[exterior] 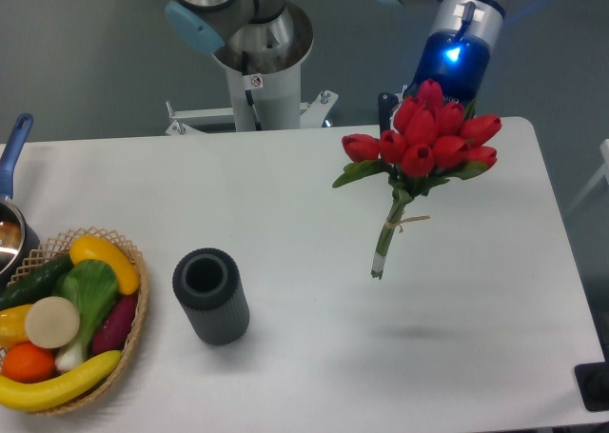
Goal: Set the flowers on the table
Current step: 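Move the held red tulip bouquet down toward the table surface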
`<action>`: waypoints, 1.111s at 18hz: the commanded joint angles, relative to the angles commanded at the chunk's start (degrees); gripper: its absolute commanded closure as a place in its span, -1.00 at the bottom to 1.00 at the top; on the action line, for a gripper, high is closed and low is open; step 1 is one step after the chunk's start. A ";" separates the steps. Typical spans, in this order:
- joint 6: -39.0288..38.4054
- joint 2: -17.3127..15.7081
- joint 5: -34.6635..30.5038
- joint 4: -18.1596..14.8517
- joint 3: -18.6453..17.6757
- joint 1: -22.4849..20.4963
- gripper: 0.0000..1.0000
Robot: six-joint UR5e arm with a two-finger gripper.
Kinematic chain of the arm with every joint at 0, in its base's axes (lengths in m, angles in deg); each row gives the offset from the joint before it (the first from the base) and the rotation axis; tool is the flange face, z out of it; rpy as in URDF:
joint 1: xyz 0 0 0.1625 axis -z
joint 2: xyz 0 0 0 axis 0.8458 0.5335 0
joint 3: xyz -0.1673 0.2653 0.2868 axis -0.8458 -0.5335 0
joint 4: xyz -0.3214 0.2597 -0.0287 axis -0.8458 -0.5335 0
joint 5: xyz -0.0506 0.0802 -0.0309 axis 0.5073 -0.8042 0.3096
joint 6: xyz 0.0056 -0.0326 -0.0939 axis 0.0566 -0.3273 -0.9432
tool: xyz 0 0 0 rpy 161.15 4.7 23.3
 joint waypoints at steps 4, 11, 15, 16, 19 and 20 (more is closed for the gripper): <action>-0.35 -0.62 -5.96 -0.17 0.52 0.70 0.12; -0.88 -1.84 -15.62 -0.35 0.44 2.63 0.12; -1.05 -2.11 -23.18 -0.44 0.79 5.62 0.12; -1.14 -2.11 -24.94 -0.44 0.96 6.50 0.12; -1.06 -2.11 -31.97 -0.61 0.62 9.57 0.12; -0.97 -2.02 -34.60 -0.79 0.61 10.80 0.12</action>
